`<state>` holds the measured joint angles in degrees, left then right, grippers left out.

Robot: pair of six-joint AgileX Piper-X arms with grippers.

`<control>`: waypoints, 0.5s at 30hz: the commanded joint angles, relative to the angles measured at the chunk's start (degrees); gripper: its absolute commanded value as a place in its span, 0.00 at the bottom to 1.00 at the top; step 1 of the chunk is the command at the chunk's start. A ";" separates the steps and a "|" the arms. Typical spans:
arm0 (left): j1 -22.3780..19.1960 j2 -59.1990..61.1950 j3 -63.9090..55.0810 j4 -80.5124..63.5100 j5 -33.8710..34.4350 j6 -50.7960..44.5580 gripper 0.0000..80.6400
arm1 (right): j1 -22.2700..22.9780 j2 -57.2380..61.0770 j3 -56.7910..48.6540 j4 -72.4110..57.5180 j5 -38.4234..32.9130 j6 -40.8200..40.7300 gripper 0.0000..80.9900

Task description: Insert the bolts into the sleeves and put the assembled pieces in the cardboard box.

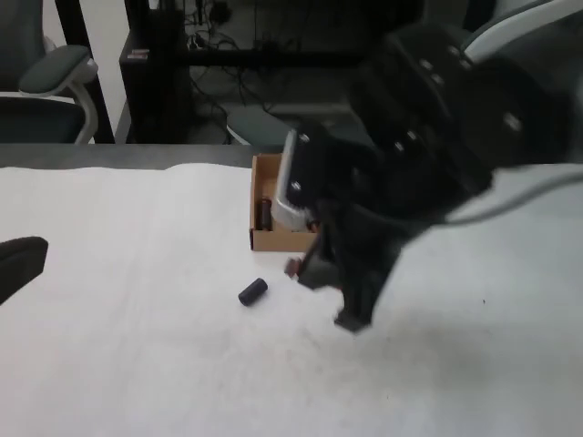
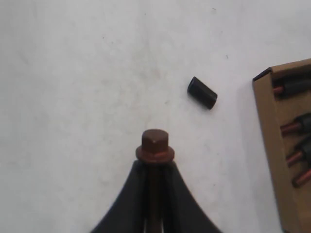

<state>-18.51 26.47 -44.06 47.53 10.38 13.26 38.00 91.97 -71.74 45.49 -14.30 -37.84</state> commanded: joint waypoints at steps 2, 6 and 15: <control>0.01 -0.36 -0.52 -0.20 0.43 -0.46 0.79 | 1.52 -5.53 6.96 -7.23 0.46 7.68 0.01; 0.01 -0.36 -0.52 -0.20 2.38 -0.46 0.79 | 3.09 -8.89 13.05 -14.38 3.56 15.66 0.01; 0.01 -0.36 -0.52 -0.20 3.17 -0.46 0.79 | 2.41 -4.79 16.89 -25.61 11.48 25.12 0.01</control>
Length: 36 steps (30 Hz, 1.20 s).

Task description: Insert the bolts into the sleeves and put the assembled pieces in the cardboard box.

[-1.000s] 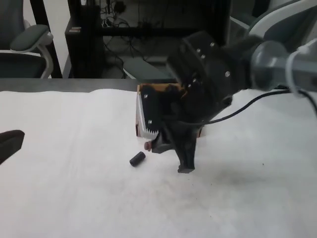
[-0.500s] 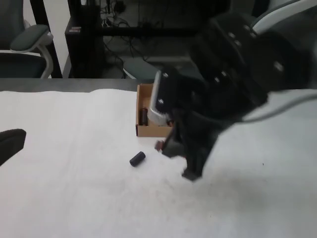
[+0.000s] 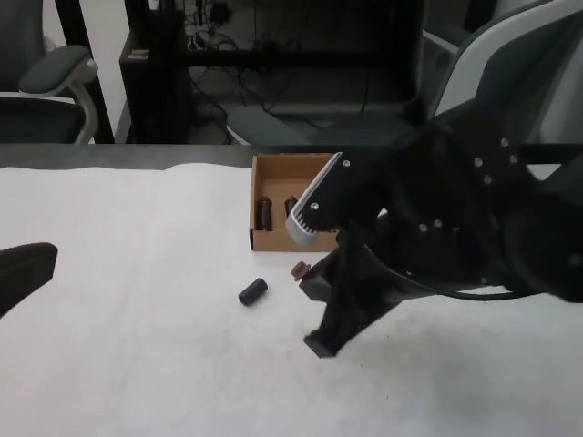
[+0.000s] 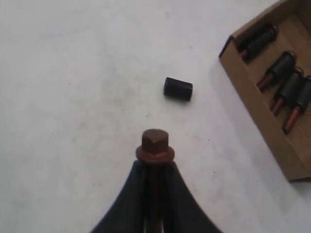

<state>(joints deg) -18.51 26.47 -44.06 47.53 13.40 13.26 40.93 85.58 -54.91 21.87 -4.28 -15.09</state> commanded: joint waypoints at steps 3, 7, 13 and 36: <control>0.01 -0.36 -0.52 -0.20 -0.10 -0.46 0.79 | -1.05 3.65 0.04 -2.01 2.28 7.95 0.01; 0.01 0.43 -0.52 -0.20 -0.09 0.56 0.79 | -1.21 3.43 -0.08 -2.12 3.13 14.21 0.01; 0.01 6.27 -0.52 -0.20 -0.09 2.64 0.79 | -1.21 -0.05 -0.04 -3.58 3.51 19.34 0.01; -11.85 47.70 -12.76 -1.44 -6.76 5.95 0.79 | -1.21 -11.03 -0.04 3.14 1.77 19.37 0.01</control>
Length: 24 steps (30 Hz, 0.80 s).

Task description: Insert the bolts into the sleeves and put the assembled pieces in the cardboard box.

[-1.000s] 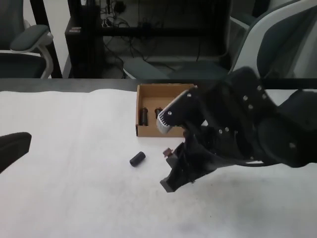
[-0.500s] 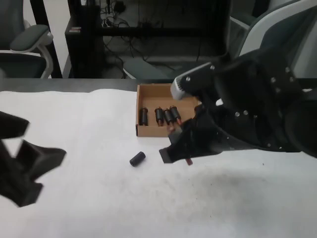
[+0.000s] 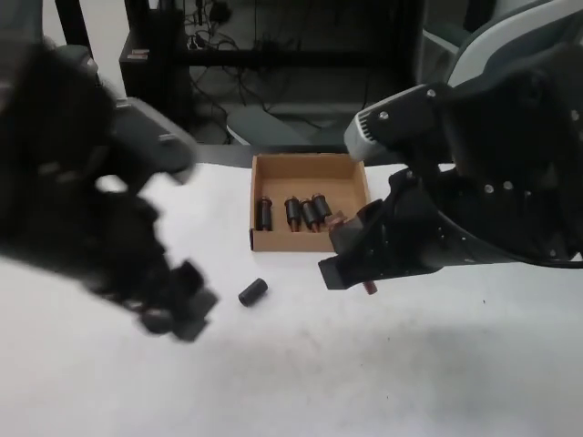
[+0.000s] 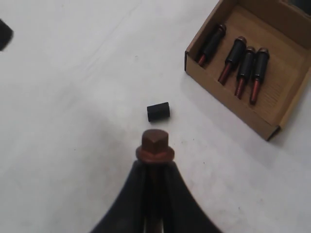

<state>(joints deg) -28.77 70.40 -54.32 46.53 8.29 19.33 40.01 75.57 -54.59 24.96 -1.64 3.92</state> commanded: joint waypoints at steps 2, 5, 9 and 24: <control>-2.43 8.08 -4.69 -0.45 -2.34 -0.11 0.79 | -0.29 -1.09 -0.36 0.04 -0.87 0.36 0.01; -2.79 14.13 -7.11 -0.45 -2.78 -0.11 0.79 | -0.29 -1.09 -0.36 0.04 -0.87 0.36 0.01; -2.79 19.10 -9.79 -0.56 -2.78 -0.11 0.79 | -0.29 -1.09 -0.36 0.04 -0.87 0.36 0.01; -2.65 25.53 -10.28 -7.02 -2.78 0.16 0.79 | -0.29 -1.05 -0.36 0.04 -1.41 -0.51 0.01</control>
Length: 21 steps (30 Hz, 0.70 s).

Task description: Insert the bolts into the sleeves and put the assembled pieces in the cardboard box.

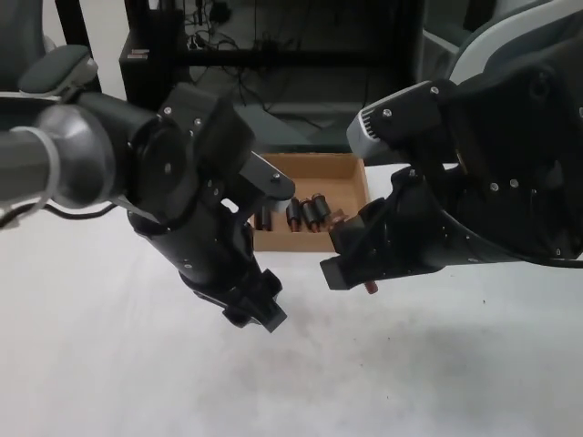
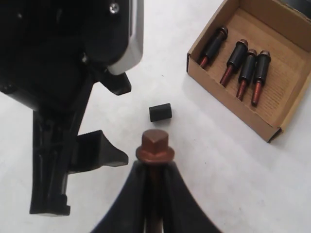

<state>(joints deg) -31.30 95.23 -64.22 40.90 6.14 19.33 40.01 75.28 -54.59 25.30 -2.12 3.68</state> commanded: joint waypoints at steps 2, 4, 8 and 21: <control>-0.13 1.65 -0.38 -1.81 -0.63 0.39 0.79 | -0.29 -0.76 -0.36 -0.57 -2.61 -0.28 0.01; -0.13 2.80 -0.38 -2.45 -0.63 0.37 0.79 | -0.29 -0.76 -0.36 -0.80 -4.04 -0.28 0.01; -0.13 5.41 -1.15 -2.45 -0.94 0.37 0.79 | -0.29 -0.76 -0.36 -0.77 -4.67 -0.28 0.01; 0.03 14.49 -11.43 3.71 -0.89 0.37 0.79 | -0.29 -0.76 -0.36 -0.77 -7.63 -0.28 0.01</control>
<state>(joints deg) -31.30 108.83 -74.01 42.20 5.01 19.68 40.01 75.28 -54.59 25.07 -8.98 3.55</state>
